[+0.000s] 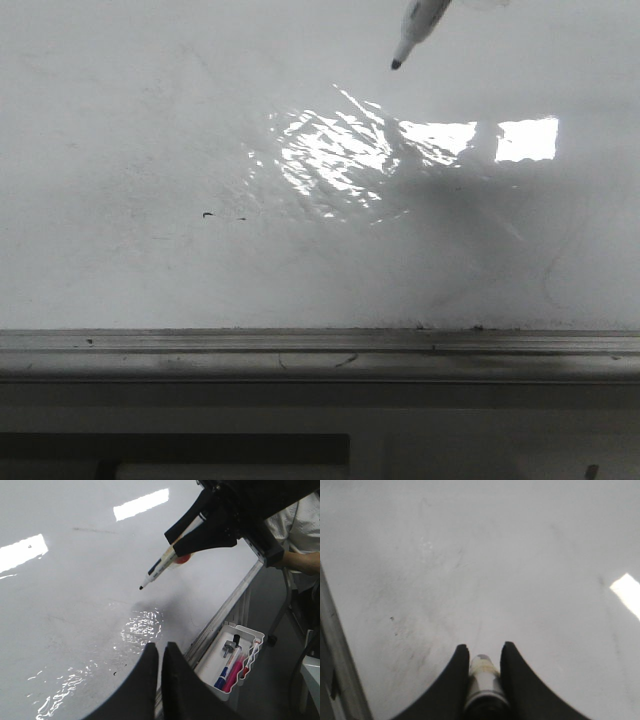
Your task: Write number 9 on whiteboard
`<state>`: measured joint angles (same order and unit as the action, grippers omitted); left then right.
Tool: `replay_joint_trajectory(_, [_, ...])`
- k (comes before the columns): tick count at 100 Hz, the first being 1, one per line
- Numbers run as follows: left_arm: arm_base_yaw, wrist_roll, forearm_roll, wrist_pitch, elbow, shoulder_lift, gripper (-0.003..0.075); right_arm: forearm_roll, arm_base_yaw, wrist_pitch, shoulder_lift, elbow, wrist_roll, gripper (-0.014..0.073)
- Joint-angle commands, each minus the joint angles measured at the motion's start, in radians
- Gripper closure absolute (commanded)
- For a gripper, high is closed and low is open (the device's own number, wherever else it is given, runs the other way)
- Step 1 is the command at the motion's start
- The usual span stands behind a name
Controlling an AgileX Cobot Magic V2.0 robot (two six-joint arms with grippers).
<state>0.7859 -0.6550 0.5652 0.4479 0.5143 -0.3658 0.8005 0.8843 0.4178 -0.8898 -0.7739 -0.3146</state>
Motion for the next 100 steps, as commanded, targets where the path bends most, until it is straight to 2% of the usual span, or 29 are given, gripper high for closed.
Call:
replay_joint_trajectory(1, [0.001, 0.014, 0.029, -0.066, 0.026, -0.007, 0.0741, 0.181, -0.009, -0.064, 0.011, -0.026, -0.146, 0.0629])
replay_joint_trajectory(11, [0.001, 0.014, 0.029, -0.066, 0.026, -0.007, 0.0741, 0.235, -0.015, -0.004, 0.007, -0.026, -0.239, 0.0633])
replay_joint_trajectory(43, [0.001, 0.014, 0.029, -0.068, 0.026, -0.007, 0.0741, 0.235, -0.018, 0.064, -0.064, -0.026, -0.334, 0.0634])
replay_joint_trajectory(62, [0.001, 0.014, 0.029, -0.068, 0.026, -0.007, 0.0741, 0.228, -0.018, 0.029, -0.111, -0.026, -0.35, 0.0637])
replay_joint_trajectory(75, [0.001, 0.014, 0.029, -0.066, 0.026, -0.007, 0.0741, 0.144, -0.016, -0.025, -0.126, -0.026, -0.35, 0.0657])
replay_joint_trajectory(91, [0.001, 0.014, 0.032, -0.062, 0.026, -0.007, 0.0741, 0.102, -0.004, 0.149, -0.126, -0.026, -0.34, 0.0657])
replay_joint_trajectory(100, [0.001, 0.014, 0.032, -0.06, 0.026, -0.007, 0.0741, 0.101, -0.002, 0.196, -0.105, -0.026, -0.316, 0.0657])
